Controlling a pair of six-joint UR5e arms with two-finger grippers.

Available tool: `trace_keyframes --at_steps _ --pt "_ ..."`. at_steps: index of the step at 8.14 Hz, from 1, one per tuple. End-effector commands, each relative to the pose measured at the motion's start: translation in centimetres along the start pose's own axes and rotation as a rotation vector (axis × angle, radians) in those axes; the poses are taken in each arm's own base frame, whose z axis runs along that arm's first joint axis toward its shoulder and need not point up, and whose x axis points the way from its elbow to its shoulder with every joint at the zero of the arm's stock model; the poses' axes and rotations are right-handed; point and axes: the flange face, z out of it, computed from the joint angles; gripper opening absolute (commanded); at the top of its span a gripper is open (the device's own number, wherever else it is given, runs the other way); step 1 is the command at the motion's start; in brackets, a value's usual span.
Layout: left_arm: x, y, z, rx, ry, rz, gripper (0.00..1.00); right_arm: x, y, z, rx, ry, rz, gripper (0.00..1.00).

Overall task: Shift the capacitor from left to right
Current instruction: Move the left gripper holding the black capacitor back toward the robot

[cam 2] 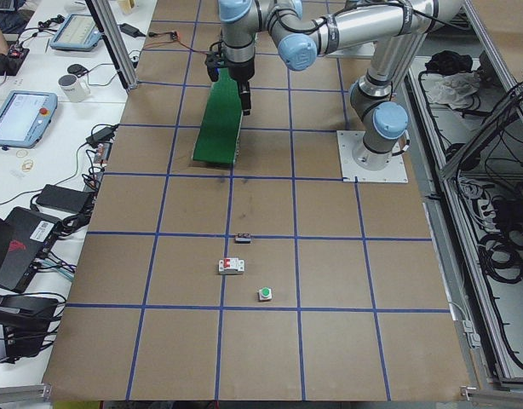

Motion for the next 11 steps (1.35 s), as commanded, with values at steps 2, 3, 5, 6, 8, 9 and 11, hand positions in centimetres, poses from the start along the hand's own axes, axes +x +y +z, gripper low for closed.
trace_keyframes --at_steps 2,3,5,6,8,9,11 --pt "-13.6 -4.2 5.4 -0.015 -0.071 0.081 1.0 0.0 0.0 -0.1 0.002 0.001 -0.001 1.0" --pt "-16.3 -5.2 7.5 -0.04 -0.101 0.113 1.0 0.0 0.0 0.0 0.0 -0.001 -0.001 1.0" --pt "-23.2 -6.6 11.7 -0.022 -0.126 0.176 1.0 0.0 0.0 0.0 0.0 0.001 -0.001 1.0" --pt "-25.9 -6.8 13.6 -0.02 -0.127 0.189 1.0 0.0 0.0 0.0 0.0 0.001 -0.001 1.0" --pt "-27.8 -7.9 17.3 -0.021 -0.121 0.226 1.0 0.0 0.0 0.0 0.0 -0.001 -0.001 1.0" --pt "-28.3 -8.4 18.7 -0.013 -0.122 0.232 1.0 0.0 0.0 0.0 0.0 -0.001 0.0 1.0" --pt "-29.8 -8.4 20.6 0.017 -0.043 0.277 1.0 0.0 0.0 0.0 0.0 -0.001 0.002 1.0"
